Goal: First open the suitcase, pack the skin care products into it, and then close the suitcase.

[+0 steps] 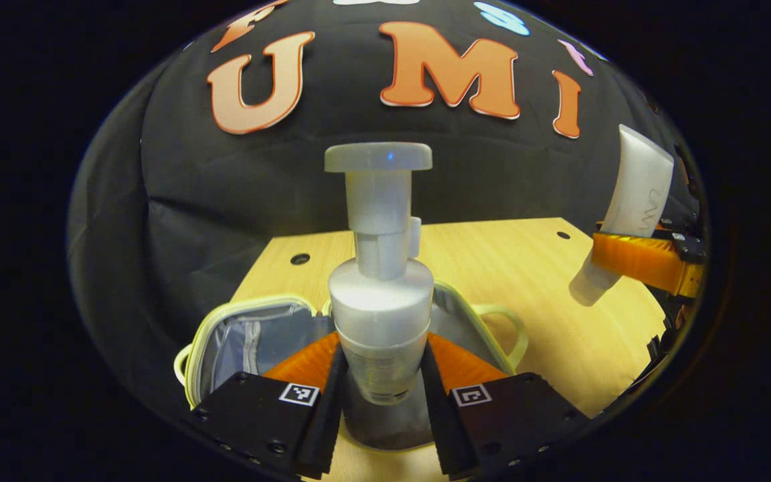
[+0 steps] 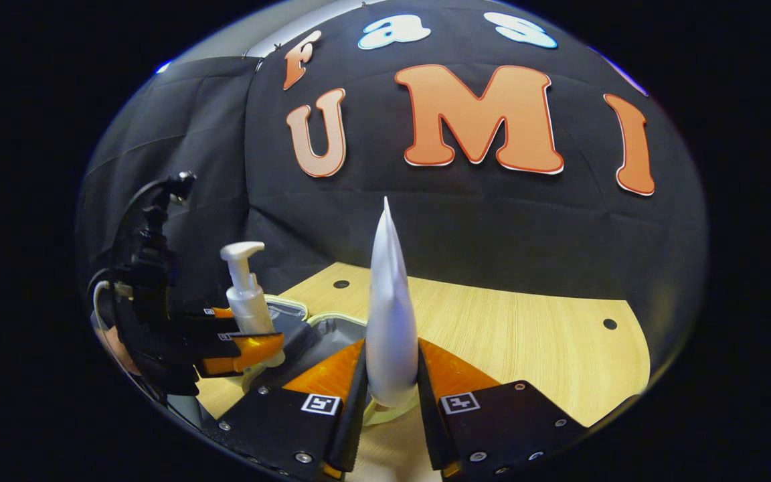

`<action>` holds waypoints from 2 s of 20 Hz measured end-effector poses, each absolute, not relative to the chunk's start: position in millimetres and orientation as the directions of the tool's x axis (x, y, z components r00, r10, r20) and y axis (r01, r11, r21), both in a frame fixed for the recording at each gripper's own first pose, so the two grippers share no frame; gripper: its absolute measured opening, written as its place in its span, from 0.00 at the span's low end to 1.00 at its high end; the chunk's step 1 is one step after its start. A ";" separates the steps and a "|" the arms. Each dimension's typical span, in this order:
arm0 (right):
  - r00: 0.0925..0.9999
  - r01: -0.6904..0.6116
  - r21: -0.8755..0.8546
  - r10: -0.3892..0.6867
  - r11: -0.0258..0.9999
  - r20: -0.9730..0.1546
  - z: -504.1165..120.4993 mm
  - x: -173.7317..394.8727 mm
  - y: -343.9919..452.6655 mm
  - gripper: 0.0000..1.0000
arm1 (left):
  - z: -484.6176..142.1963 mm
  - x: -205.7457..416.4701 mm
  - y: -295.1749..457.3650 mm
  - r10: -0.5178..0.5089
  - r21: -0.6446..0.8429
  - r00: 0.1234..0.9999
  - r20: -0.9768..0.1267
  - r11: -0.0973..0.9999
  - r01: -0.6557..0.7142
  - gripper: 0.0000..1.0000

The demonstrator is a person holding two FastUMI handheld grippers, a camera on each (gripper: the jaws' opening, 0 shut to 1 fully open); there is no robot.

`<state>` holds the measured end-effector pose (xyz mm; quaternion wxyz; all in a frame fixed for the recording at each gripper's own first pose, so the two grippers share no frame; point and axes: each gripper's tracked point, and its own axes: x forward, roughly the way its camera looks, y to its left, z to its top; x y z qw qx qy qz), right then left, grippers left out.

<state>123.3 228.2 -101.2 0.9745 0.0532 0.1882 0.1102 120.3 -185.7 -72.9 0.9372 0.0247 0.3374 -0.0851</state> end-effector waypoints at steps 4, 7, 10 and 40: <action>0.896 -0.186 0.141 0.227 0.972 -0.383 -113.4 129.7 241.1 0.41 | -110.6 125.3 -183.2 -0.153 -0.055 0.664 -0.732 0.985 0.165 0.57; 0.888 -0.182 0.141 0.224 0.973 -0.402 -120.8 133.0 246.5 0.41 | -133.3 130.0 -185.2 -0.158 -0.075 0.591 -0.791 0.984 0.162 0.57; 0.879 -0.176 0.149 0.224 0.973 -0.421 -129.6 134.8 250.7 0.41 | -152.7 135.4 -193.6 -0.166 -0.096 0.506 -0.846 0.982 0.162 0.58; 0.739 -0.206 0.299 0.349 0.932 -0.577 -199.8 147.3 287.7 0.41 | -152.0 146.3 -176.0 -0.063 -0.044 0.423 -0.904 0.997 0.056 0.74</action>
